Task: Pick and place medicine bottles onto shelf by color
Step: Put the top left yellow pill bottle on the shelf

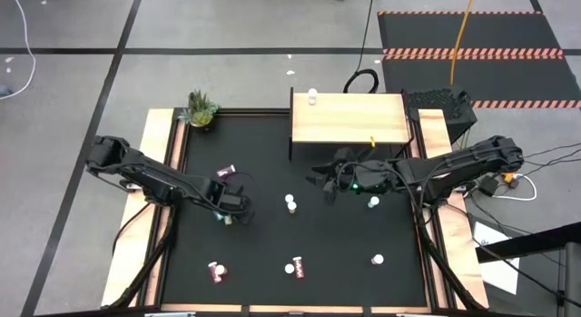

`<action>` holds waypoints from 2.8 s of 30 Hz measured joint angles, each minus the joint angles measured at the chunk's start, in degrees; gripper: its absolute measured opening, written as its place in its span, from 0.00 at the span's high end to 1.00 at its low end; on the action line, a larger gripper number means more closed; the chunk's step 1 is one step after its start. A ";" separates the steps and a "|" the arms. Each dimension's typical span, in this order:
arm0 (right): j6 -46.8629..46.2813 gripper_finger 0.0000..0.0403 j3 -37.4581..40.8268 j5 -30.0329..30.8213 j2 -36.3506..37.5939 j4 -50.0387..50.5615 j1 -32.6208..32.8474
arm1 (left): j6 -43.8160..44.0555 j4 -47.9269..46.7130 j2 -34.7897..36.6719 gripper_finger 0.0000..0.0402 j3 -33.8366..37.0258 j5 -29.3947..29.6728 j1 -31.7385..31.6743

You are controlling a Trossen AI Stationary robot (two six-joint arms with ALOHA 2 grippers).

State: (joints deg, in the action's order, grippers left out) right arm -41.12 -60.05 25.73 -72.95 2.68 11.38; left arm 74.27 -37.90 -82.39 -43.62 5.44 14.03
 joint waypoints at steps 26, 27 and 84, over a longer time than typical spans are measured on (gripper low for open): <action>3.02 0.52 0.02 -3.38 0.38 5.05 -2.40 | 12.06 -6.35 0.30 0.43 -2.37 -2.19 2.30; 3.02 0.52 0.02 -3.37 0.38 5.47 -2.40 | 12.44 -6.34 0.30 0.43 -2.15 -2.09 2.37; 4.16 0.52 0.07 -6.57 0.42 9.68 -1.90 | 24.32 -6.38 1.85 0.43 -1.73 -3.95 5.26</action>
State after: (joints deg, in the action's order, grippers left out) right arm -36.97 -59.99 19.16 -72.53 12.36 9.47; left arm 98.59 -44.28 -80.54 -45.35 1.50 19.29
